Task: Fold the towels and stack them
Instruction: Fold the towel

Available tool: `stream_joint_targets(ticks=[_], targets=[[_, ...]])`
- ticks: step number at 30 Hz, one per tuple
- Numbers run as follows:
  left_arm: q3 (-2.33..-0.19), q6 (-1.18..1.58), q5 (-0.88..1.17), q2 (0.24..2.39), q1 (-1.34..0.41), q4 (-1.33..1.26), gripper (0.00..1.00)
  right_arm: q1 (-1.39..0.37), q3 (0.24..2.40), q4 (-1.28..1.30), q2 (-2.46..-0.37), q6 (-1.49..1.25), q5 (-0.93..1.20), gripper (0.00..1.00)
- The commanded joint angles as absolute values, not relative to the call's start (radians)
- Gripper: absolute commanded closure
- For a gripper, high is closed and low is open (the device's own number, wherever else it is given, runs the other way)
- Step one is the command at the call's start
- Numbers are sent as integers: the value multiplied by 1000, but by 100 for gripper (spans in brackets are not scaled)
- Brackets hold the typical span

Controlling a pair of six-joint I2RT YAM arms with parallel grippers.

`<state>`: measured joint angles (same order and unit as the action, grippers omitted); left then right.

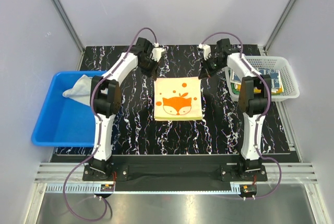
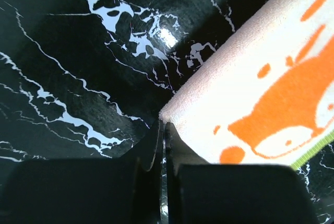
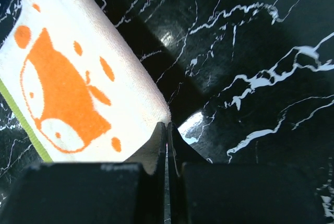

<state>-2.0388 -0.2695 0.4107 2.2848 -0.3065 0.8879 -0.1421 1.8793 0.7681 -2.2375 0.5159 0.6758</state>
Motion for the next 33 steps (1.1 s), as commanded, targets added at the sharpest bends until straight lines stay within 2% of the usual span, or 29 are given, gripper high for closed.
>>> stream_joint_targets(ticks=[1,6,11,26,33], targets=[[-2031,-262,405,2221,-305,868,100,-138,1867,700,-2163,517,678,100],[-1997,-261,388,2175,-313,862,100,-153,1800,655,-2091,511,652,100],[-1933,-256,361,2094,-331,838,100,-179,1662,565,-1981,505,497,100],[-1603,-196,344,1841,-408,738,100,-218,1148,192,-1569,522,506,100],[-1444,-158,305,1763,-428,686,100,-238,982,209,-1459,598,554,100]])
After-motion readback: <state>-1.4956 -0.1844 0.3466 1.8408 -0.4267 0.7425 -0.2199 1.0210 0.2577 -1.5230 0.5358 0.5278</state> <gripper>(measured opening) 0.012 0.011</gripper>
